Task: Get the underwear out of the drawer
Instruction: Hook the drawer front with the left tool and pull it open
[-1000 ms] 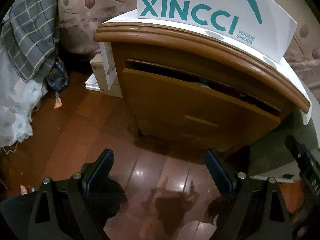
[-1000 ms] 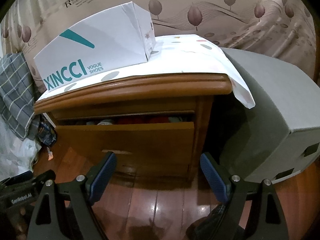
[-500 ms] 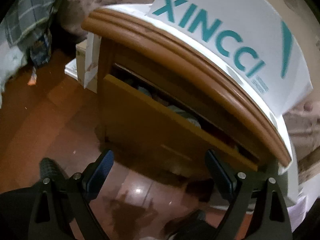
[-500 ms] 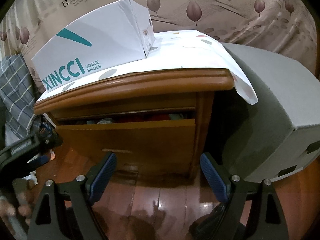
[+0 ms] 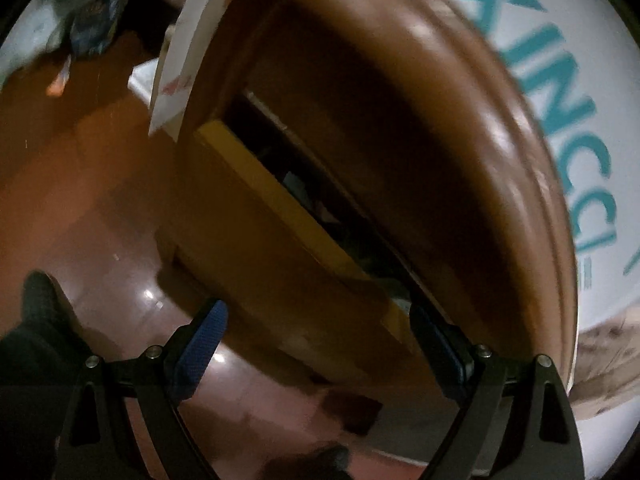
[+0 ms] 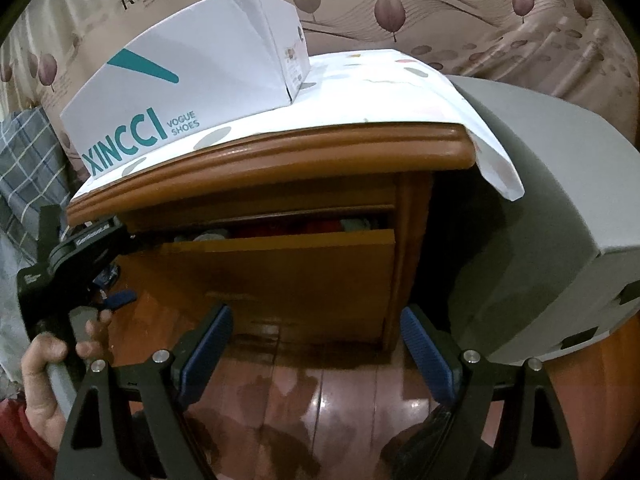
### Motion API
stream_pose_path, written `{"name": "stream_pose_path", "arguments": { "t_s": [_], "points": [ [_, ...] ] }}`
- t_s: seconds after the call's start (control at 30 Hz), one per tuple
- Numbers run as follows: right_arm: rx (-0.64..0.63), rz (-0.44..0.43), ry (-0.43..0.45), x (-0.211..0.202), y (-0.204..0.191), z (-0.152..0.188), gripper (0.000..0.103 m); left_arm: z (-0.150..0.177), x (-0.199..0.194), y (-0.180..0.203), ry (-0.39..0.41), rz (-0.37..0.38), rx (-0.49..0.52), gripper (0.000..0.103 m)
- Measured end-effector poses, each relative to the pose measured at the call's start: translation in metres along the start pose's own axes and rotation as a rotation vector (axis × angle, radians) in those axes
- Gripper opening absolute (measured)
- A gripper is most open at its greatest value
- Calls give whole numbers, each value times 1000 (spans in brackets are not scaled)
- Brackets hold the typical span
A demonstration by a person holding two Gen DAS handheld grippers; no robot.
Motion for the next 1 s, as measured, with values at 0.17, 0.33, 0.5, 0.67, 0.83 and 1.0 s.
{"name": "stream_pose_path", "arguments": {
  "t_s": [0.17, 0.33, 0.5, 0.67, 0.83, 1.0],
  "points": [
    [-6, 2, -7, 1, 0, 1, 88, 0, 12, -16, -4, 11, -80, 101],
    [3, -4, -11, 1, 1, 0, 88, 2, 17, -26, 7, 82, -149, 103],
    [9, -1, -17, 3, 3, 0, 88, 7, 25, -35, -8, 150, -242, 103],
    [19, -6, -21, 3, 4, 0, 88, 9, 37, -43, -53, 191, -396, 103],
    [22, 2, -20, 3, 5, -1, 88, 4, 46, -48, -52, 179, -414, 103],
    [37, 22, -25, 5, 8, -1, 88, 10, 44, -44, -63, 206, -436, 103]
  ]
}}
Point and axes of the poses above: each gripper's, at about its wrist camera, not at the fingertips, and x roughly the way its jaws point, y to its right, z to its underside, the point moved 4 cm from there along x, roughly the way its jaws point, and after that the axes turned 7 degrees about x, right-handed, at the moved point
